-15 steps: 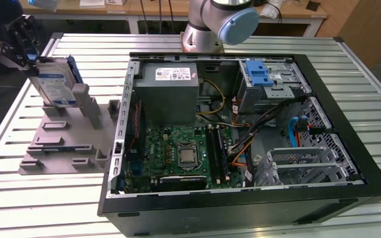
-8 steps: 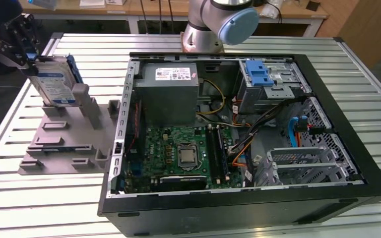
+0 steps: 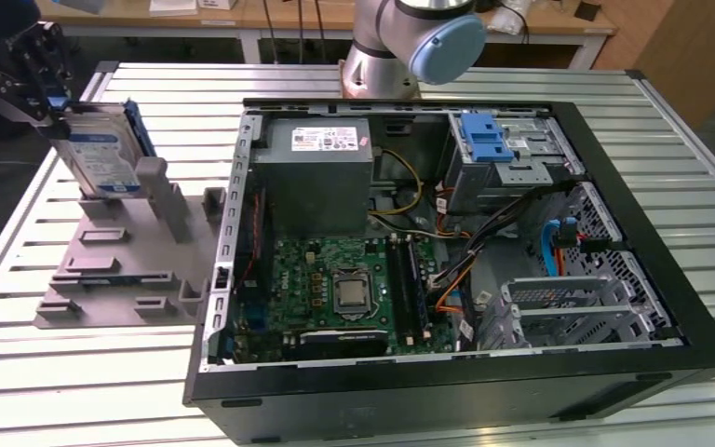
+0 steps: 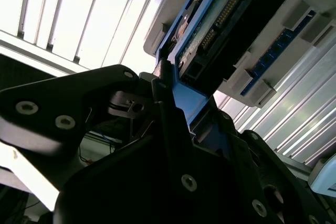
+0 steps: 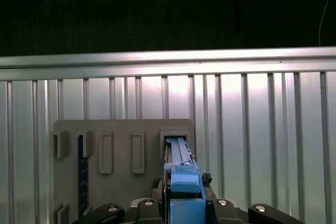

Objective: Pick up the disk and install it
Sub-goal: 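Pick up the disk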

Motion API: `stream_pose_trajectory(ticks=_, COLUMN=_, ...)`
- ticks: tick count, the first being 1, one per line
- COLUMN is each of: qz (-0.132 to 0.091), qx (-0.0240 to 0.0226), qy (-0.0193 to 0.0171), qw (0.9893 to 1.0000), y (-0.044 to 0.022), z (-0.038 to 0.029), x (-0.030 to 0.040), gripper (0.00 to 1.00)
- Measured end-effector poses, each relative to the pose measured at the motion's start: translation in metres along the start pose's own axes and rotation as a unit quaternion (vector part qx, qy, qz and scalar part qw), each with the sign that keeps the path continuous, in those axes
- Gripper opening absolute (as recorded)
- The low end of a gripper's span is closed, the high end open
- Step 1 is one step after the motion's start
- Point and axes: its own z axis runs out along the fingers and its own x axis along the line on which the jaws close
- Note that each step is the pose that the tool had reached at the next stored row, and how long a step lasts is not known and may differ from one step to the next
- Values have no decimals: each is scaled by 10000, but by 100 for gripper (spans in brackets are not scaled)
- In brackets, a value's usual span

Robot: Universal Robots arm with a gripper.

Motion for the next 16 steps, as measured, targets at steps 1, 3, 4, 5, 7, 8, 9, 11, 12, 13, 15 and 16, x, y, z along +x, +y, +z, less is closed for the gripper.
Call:
stream_pose_trajectory(ticks=1, qz=0, qx=0, qy=-4, qw=10000, y=0, z=-9, x=0, gripper=36)
stream_pose_trajectory(ticks=3, qz=0, qx=0, qy=-9, qw=10000, y=0, z=-24, x=0, gripper=36)
stream_pose_trajectory(ticks=4, qz=0, qx=0, qy=-11, qw=10000, y=0, z=-30, x=0, gripper=36)
stream_pose_trajectory(ticks=5, qz=0, qx=0, qy=-13, qw=10000, y=0, z=-36, x=0, gripper=36)
stream_pose_trajectory(ticks=7, qz=0, qx=0, qy=-15, qw=10000, y=0, z=-50, x=0, gripper=36)
stream_pose_trajectory(ticks=8, qz=0, qx=-1, qy=-15, qw=10000, y=0, z=-57, x=0, gripper=36)
stream_pose_trajectory(ticks=9, qz=0, qx=0, qy=-16, qw=10000, y=0, z=-64, x=0, gripper=36)
stream_pose_trajectory(ticks=11, qz=0, qx=0, qy=-15, qw=10000, y=0, z=-78, x=0, gripper=36)
stream_pose_trajectory(ticks=12, qz=0, qx=0, qy=-16, qw=10000, y=1, z=-84, x=0, gripper=36)
stream_pose_trajectory(ticks=13, qz=0, qx=0, qy=-16, qw=10000, y=1, z=-91, x=0, gripper=36)
stream_pose_trajectory(ticks=15, qz=-1, qx=0, qy=-16, qw=10000, y=0, z=-104, x=0, gripper=36)
stream_pose_trajectory(ticks=16, qz=-1, qx=0, qy=-16, qw=10000, y=1, z=-109, x=0, gripper=36)
